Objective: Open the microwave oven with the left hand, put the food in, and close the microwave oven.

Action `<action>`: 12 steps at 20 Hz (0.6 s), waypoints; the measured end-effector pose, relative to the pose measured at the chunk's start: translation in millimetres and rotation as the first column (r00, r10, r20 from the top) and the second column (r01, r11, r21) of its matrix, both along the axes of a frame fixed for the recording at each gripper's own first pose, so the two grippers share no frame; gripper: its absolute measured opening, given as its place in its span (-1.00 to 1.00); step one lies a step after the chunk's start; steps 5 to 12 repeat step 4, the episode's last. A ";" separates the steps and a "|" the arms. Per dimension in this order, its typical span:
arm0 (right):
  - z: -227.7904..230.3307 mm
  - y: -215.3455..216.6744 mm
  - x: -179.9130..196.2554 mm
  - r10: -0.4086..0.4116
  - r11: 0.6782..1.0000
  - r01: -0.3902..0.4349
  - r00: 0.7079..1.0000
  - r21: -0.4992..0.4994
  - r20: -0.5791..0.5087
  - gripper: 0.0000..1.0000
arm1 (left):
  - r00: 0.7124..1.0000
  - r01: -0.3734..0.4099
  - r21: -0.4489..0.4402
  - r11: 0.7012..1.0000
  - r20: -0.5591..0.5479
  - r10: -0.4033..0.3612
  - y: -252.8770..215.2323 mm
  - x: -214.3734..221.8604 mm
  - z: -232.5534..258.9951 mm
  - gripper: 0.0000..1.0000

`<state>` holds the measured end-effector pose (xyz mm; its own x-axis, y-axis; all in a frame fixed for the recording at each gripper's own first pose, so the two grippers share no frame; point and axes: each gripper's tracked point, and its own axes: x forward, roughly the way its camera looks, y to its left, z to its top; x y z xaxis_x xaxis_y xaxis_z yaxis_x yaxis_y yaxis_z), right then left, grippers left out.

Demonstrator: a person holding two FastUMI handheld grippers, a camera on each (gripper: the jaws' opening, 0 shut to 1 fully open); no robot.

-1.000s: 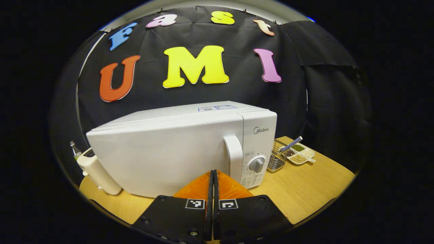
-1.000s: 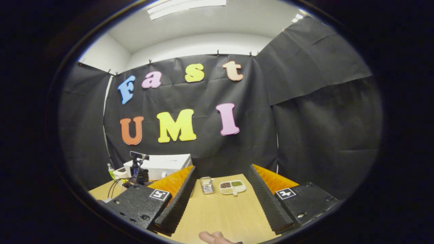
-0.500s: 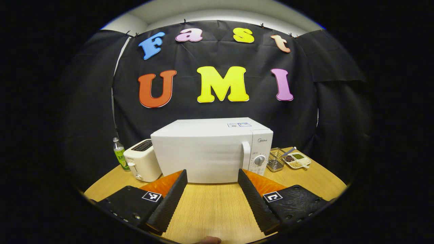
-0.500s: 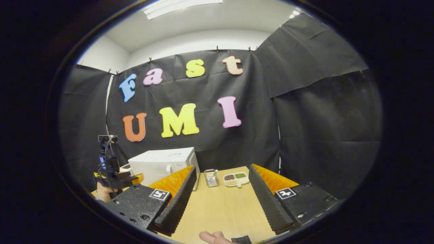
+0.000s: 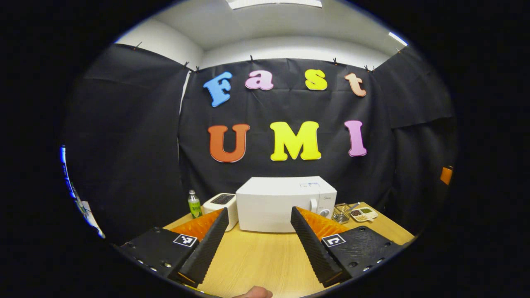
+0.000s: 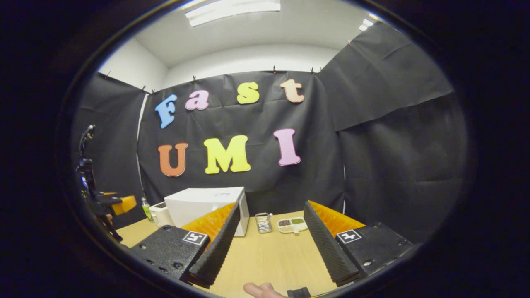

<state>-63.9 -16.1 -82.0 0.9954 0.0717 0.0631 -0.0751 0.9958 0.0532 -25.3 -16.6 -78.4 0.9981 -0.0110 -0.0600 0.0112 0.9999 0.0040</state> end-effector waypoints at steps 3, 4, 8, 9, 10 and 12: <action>5.7 8.6 -13.0 0.000 1.000 0.000 1.000 0.001 0.018 0.75 | 0.999 0.032 -0.048 0.998 0.038 -0.030 -0.4 -35.9 17.5 0.84; 6.4 11.3 -16.5 0.006 1.000 -0.006 1.000 0.007 0.019 0.75 | 0.998 0.048 -0.071 0.996 0.046 -0.045 -1.8 -48.3 17.9 0.84; 6.4 11.3 -16.5 0.006 1.000 -0.006 1.000 0.007 0.019 0.75 | 0.998 0.048 -0.071 0.996 0.046 -0.045 -1.8 -48.3 17.9 0.84; 6.4 11.3 -16.5 0.006 1.000 -0.006 1.000 0.007 0.019 0.75 | 0.998 0.048 -0.071 0.996 0.046 -0.045 -1.8 -48.3 17.9 0.84; 6.4 11.3 -16.5 0.006 1.000 -0.006 1.000 0.007 0.019 0.75 | 0.998 0.048 -0.071 0.996 0.046 -0.045 -1.8 -48.3 17.9 0.84; 6.4 11.3 -16.5 0.006 1.000 -0.006 1.000 0.007 0.019 0.75 | 0.998 0.048 -0.071 0.996 0.046 -0.045 -1.8 -48.3 17.9 0.84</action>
